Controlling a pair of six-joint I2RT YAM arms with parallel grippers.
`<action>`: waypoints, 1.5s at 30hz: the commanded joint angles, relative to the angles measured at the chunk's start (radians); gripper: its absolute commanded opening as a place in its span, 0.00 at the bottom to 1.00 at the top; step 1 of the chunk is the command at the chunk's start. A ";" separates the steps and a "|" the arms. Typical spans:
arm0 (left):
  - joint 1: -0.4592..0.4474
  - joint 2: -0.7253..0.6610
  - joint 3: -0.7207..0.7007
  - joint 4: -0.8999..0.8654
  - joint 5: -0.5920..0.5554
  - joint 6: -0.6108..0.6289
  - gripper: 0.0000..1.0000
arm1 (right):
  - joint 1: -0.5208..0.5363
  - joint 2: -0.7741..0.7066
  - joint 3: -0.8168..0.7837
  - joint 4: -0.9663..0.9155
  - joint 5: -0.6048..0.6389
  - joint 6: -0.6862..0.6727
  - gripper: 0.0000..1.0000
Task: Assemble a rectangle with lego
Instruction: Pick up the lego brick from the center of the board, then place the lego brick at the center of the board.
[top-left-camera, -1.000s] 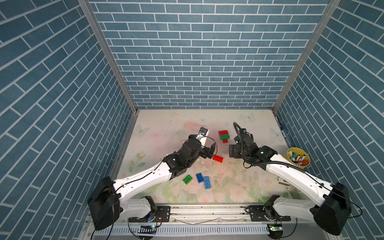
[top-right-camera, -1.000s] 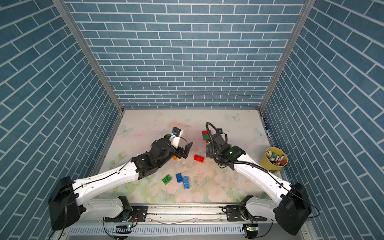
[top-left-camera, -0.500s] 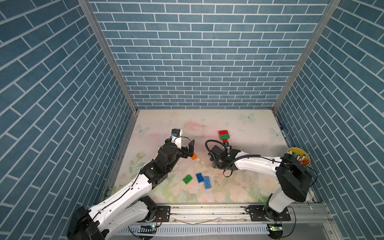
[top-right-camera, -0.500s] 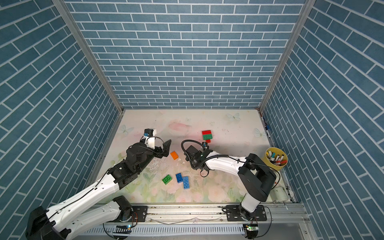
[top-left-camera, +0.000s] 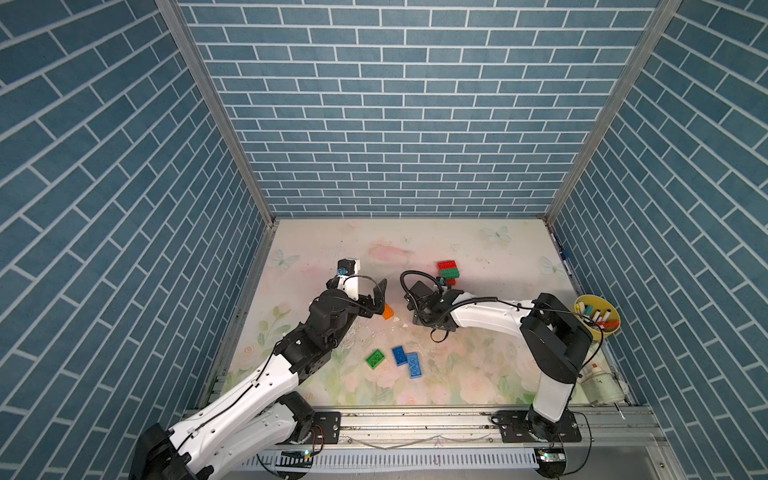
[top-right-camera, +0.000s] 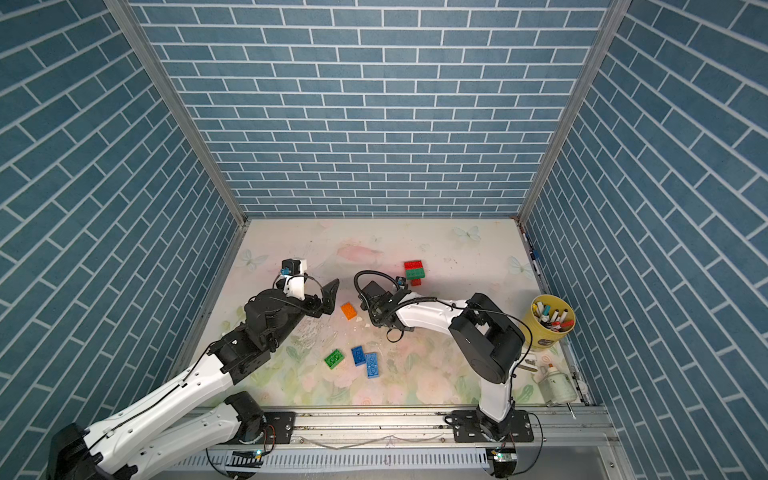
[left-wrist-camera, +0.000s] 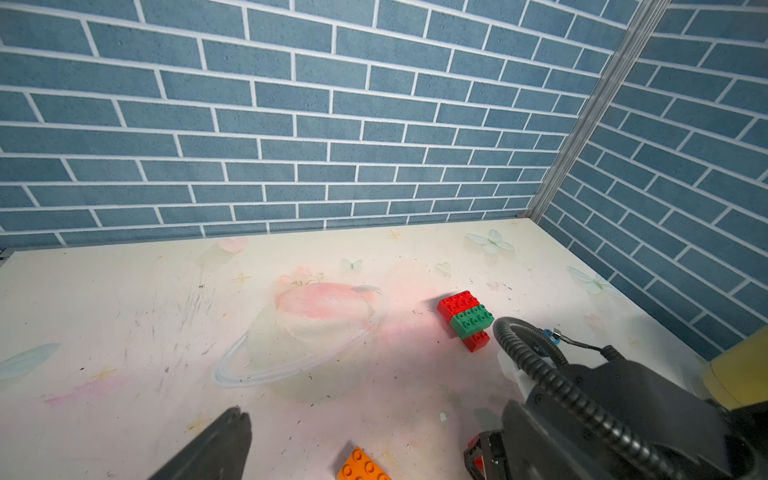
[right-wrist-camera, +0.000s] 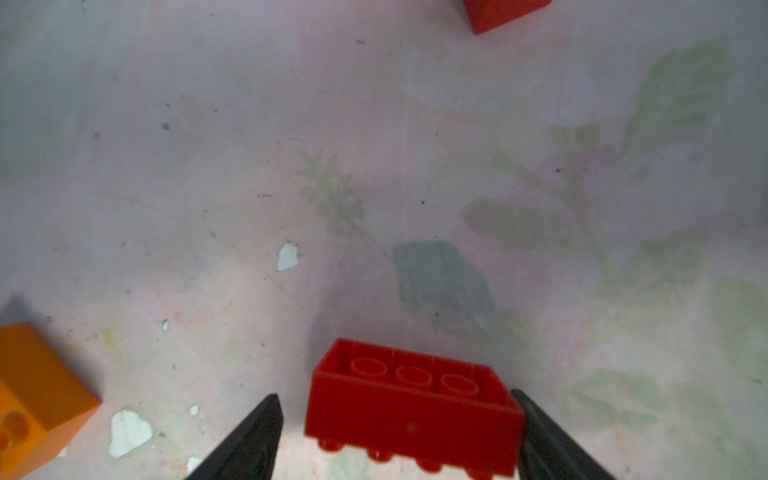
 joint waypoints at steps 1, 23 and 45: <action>0.004 0.008 -0.010 0.007 -0.005 -0.006 0.99 | -0.012 0.027 0.018 0.000 -0.010 0.063 0.77; 0.004 0.008 -0.015 0.012 0.035 -0.017 1.00 | -0.162 -0.068 0.204 -0.621 -0.543 -0.391 0.40; -0.005 0.032 -0.024 0.013 0.054 -0.016 1.00 | -0.178 0.149 0.120 -0.662 -0.766 -0.608 0.40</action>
